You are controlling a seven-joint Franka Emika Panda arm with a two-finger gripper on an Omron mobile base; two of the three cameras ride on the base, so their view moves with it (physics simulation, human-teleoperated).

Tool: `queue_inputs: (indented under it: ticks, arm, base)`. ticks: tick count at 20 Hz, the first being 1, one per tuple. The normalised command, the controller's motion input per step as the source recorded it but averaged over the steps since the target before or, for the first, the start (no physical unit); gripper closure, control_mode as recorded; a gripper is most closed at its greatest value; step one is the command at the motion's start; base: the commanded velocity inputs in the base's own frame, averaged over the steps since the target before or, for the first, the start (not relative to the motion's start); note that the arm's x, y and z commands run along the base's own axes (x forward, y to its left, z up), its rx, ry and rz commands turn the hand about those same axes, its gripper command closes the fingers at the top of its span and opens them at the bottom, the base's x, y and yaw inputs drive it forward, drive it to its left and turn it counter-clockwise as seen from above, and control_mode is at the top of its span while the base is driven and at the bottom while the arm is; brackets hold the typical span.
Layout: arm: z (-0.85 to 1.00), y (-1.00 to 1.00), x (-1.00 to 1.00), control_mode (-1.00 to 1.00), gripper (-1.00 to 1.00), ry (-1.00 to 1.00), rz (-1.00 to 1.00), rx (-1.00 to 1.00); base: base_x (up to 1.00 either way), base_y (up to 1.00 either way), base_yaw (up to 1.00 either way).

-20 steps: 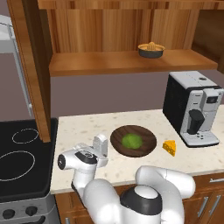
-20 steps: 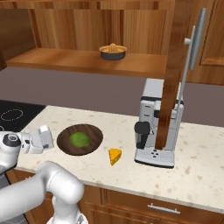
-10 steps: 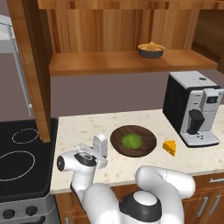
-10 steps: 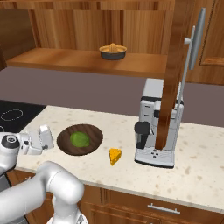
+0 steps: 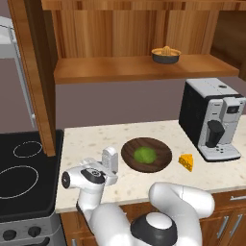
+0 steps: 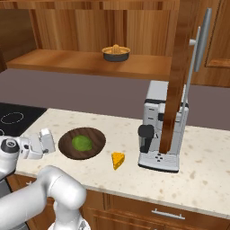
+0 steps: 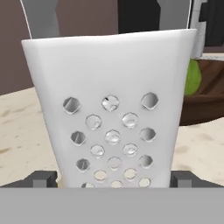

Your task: Pick the cheese from the fridge and the cheese grater from the cabinet and place them next to the salad bowl.

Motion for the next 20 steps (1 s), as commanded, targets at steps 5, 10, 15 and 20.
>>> queue_inputs:
  ticks: [5,10,15,20]
  arm:
    - [0.0,0.14,-0.03,-1.0,-1.0,0.0,0.0,0.0]
    - [0.0,0.1,-0.19,-1.0,-1.0,0.0,0.0,0.0]
    - [0.01,0.04,-0.14,-1.0,-1.0,0.0,0.0,0.0]
    - [0.07,0.01,-0.14,-1.0,-1.0,0.0,0.0,0.0]
  base:
    - [0.0,0.0,0.0]
    - [0.0,0.0,0.0]
    - [0.0,0.0,0.0]
    - [0.0,0.0,0.0]
